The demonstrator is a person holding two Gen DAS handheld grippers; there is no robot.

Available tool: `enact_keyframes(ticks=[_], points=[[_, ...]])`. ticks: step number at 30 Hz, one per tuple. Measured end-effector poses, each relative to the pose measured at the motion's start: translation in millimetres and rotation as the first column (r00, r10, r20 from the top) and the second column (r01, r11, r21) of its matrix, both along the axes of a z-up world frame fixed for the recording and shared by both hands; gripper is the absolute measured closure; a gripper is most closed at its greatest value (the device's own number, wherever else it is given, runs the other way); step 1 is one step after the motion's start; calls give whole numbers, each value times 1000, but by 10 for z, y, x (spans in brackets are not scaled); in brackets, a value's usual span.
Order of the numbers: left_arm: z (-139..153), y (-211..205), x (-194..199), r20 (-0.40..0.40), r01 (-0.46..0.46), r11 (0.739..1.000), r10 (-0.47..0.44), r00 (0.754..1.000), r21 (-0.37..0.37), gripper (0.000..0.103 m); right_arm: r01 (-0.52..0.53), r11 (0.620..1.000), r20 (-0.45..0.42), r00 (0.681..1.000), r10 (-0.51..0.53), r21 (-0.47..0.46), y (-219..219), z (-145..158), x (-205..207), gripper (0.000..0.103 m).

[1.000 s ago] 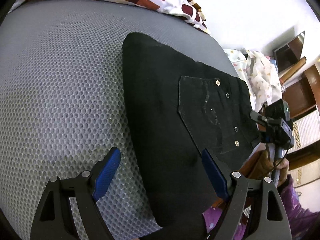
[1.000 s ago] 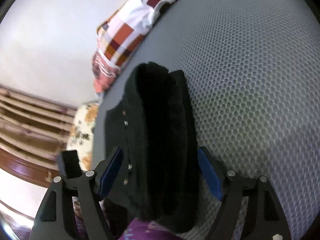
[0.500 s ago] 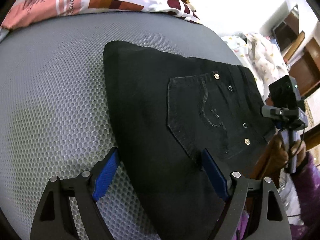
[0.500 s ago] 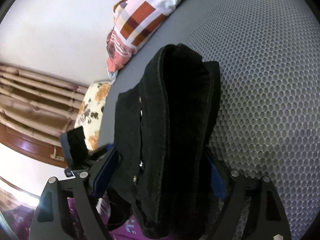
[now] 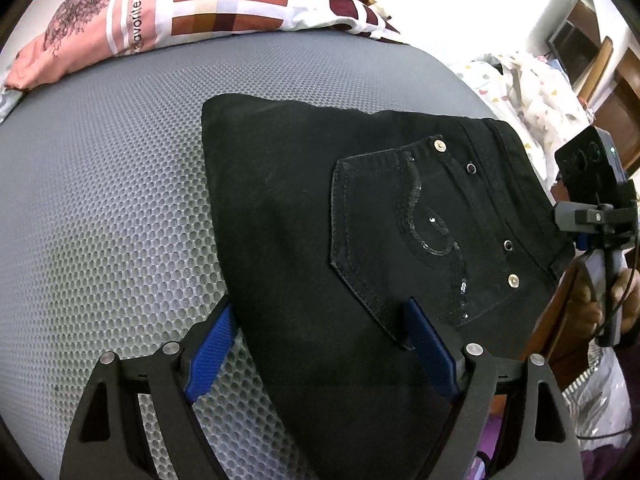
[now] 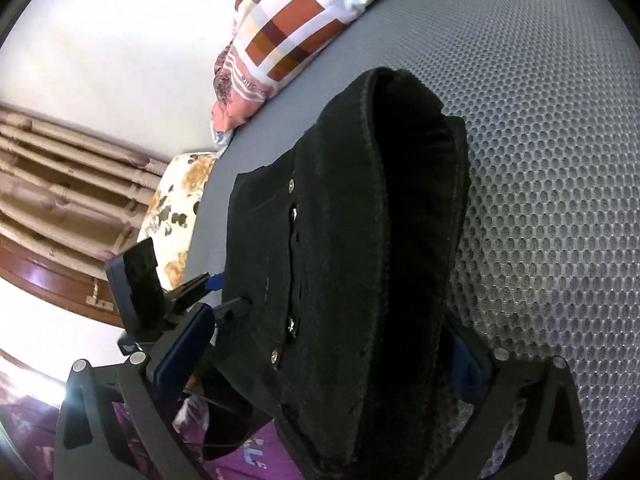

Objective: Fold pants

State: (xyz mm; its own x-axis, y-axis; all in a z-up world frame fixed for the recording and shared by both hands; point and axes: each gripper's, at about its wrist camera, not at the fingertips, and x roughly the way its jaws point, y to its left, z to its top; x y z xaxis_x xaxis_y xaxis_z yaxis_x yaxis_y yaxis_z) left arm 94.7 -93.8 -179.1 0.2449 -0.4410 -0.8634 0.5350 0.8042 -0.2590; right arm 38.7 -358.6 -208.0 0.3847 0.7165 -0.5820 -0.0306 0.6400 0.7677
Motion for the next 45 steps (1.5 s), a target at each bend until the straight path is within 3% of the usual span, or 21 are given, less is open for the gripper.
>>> enact_keyframes(ticks=[12,17,18,21,25,31,39,45], points=[[-51,-17,-2,38,22,999,-23,999,27,16,13,999,-66,998,-10,47,-140,-28,47,0],[-52,-57,-34,76,35,999,-38,996,41,20,-22,1000,-37,999,22,2,-81,-1,19,2],[-44,-82,-52,92,47,998,-52,994,50,25,-31,999,-30,999,30,-20,-62,9,12,8],[2,-116,-113,135,60,995,-71,988,81,40,-35,993,-56,998,29,-113,-41,-25,-7,64],[86,-107,-176,189,45,993,-65,980,108,63,-22,996,-57,998,17,-81,-81,-58,-28,64],[208,-72,-227,230,37,994,-61,971,107,78,19,1000,-47,999,-19,14,-94,-39,-59,68],[361,247,-88,266,-55,993,27,963,100,81,-3,991,-2,1000,3,130,150,120,82,68],[589,859,286,330,-196,976,155,931,95,82,-78,983,55,996,70,168,739,206,565,68]])
